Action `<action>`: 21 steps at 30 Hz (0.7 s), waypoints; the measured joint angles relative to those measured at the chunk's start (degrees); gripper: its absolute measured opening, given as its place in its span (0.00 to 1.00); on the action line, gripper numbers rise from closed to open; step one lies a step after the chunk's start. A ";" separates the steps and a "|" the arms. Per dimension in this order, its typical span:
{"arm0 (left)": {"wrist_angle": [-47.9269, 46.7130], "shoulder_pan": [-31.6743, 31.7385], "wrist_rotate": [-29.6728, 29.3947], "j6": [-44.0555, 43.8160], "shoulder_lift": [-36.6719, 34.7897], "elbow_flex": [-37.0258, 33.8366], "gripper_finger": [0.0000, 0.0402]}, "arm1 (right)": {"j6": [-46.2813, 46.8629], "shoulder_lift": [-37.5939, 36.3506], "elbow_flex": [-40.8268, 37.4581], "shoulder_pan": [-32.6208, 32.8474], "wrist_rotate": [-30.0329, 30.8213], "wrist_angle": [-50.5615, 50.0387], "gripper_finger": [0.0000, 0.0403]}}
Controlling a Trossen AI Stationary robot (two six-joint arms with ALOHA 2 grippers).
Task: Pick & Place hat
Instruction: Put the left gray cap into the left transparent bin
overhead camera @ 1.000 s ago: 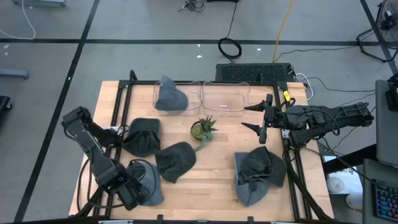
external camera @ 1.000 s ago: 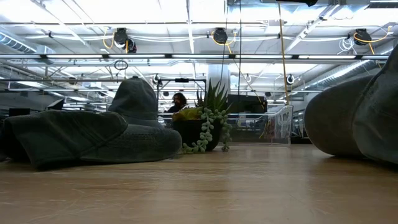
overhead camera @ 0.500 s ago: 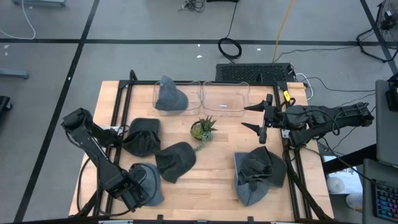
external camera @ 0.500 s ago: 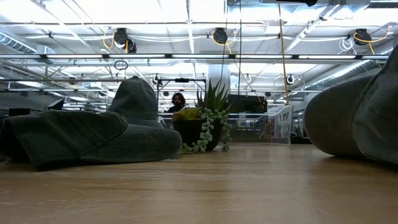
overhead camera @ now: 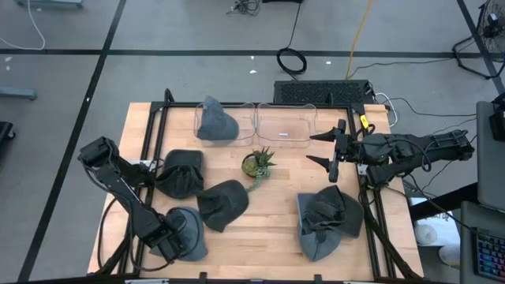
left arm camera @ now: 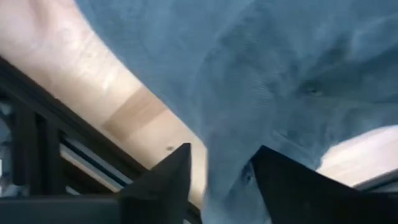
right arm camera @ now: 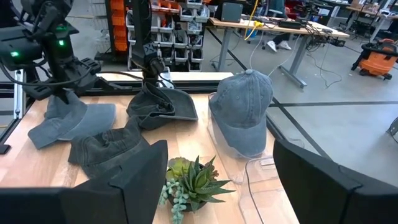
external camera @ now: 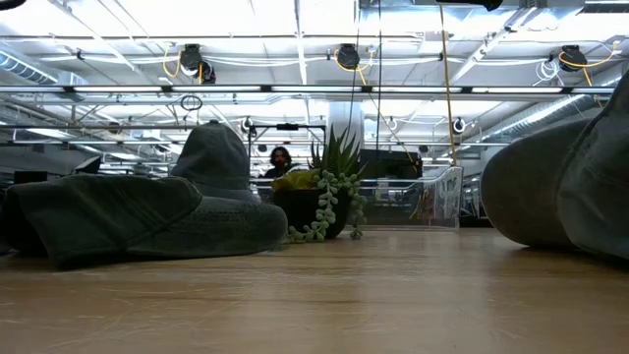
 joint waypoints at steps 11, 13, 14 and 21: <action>-0.48 0.47 -0.55 1.35 -0.80 0.27 0.02 | 0.00 0.00 0.00 0.00 0.00 0.04 0.69; -1.40 1.06 0.20 3.61 -1.95 1.29 0.01 | 1.10 0.02 0.00 -0.02 0.00 0.30 0.69; -2.42 1.43 0.03 4.75 -2.73 2.26 0.01 | 2.37 0.02 0.00 -0.01 0.00 0.80 0.69; -21.80 5.28 -5.32 13.19 -6.70 14.77 0.01 | 7.94 0.00 0.00 0.00 -0.01 3.71 0.69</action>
